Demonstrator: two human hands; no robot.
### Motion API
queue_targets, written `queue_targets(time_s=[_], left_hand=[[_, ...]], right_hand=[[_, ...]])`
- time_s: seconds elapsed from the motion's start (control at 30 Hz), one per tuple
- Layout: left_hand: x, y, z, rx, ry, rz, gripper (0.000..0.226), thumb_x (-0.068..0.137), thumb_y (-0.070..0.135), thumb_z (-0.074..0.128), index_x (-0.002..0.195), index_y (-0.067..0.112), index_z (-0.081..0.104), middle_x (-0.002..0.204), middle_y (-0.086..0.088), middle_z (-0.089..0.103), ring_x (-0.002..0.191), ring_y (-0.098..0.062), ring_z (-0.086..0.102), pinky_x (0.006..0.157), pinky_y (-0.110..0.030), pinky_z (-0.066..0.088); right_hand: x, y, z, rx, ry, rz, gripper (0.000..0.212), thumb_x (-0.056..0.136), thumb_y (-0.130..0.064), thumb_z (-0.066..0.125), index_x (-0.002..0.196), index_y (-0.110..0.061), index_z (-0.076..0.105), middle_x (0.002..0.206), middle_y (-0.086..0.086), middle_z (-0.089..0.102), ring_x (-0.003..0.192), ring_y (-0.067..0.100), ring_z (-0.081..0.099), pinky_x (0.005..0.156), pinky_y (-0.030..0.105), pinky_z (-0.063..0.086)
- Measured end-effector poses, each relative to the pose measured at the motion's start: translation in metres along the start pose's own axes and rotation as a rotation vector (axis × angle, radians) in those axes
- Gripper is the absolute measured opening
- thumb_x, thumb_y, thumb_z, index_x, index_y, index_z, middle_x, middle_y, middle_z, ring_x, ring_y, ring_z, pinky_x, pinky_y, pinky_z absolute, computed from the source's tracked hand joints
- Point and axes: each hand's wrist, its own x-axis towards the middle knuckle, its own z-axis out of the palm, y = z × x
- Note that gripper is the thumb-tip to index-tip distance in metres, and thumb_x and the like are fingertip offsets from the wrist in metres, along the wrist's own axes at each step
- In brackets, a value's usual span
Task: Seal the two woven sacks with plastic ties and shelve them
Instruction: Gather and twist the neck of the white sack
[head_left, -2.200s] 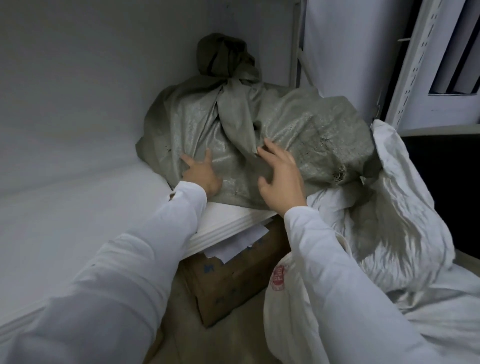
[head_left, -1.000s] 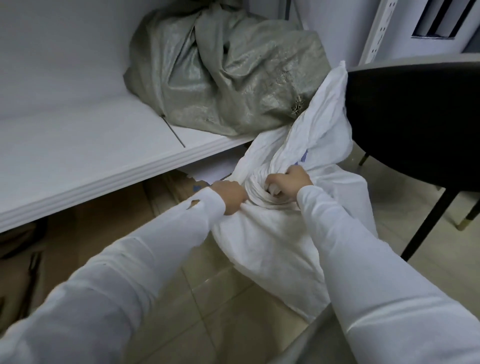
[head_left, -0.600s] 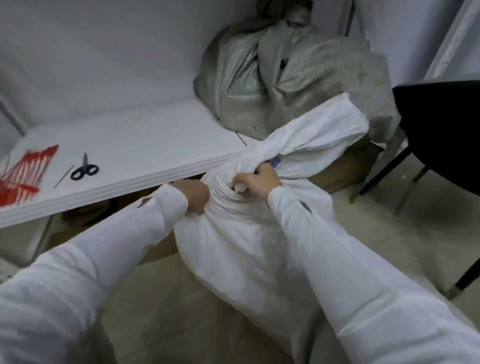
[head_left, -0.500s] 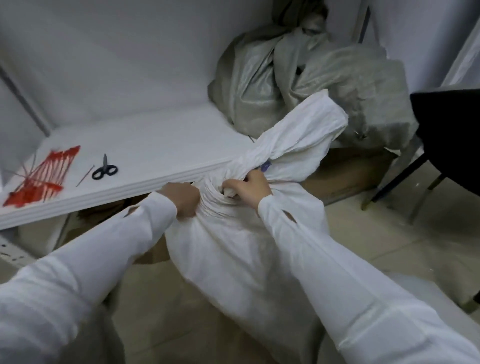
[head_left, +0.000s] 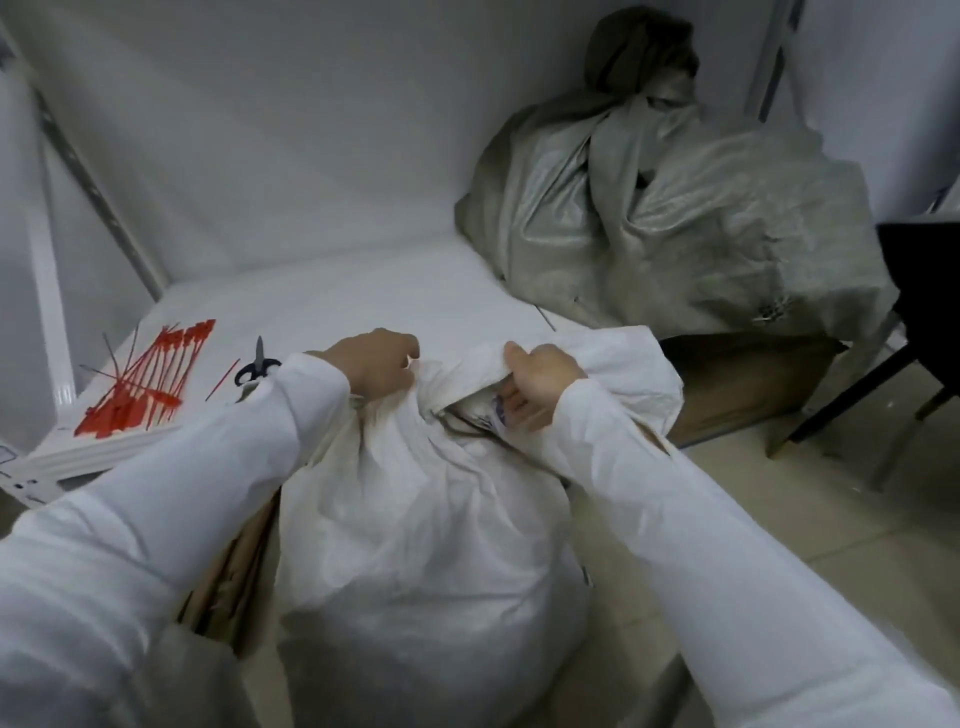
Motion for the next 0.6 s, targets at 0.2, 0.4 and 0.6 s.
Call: queue_targets(time_s=[0.2,0.4,0.6], left_hand=[[0.036,0.096,-0.05,-0.321,0.169,0.251,0.054,0.09,0.044,0.06,0.137,0.019,0.048,0.126,-0.005,0.059,0.109,-0.022,0.056,0.09,-0.027,0.041],[0.083,0.139,-0.071,-0.241,0.287,0.265,0.059,0.09,0.04,0.062,0.141,0.016,0.044,0.139,-0.01,0.051,0.123,-0.027,0.051,0.1,-0.035,0.044],[0.1,0.117,-0.054,-0.2,0.215,0.206,0.059,0.088,0.041,0.062,0.139,0.018,0.046,0.138,-0.009,0.052,0.123,-0.028,0.051,0.102,-0.04,0.044]], right_hand=[[0.012,-0.025,-0.105,-0.236,0.758,-0.269,0.031,0.082,-0.012,0.06,0.113,-0.012,0.065,0.123,0.016,0.057,0.111,0.034,0.054,0.091,0.031,0.043],[0.073,-0.014,-0.127,-0.808,0.311,-0.054,0.065,0.088,-0.023,0.061,0.146,-0.032,0.033,0.159,-0.002,-0.022,0.144,0.044,-0.012,0.11,0.065,0.022],[0.125,0.021,-0.162,-0.85,0.422,0.031,0.051,0.089,-0.018,0.055,0.139,-0.012,0.046,0.158,-0.01,-0.02,0.147,0.038,-0.001,0.114,0.045,0.029]])
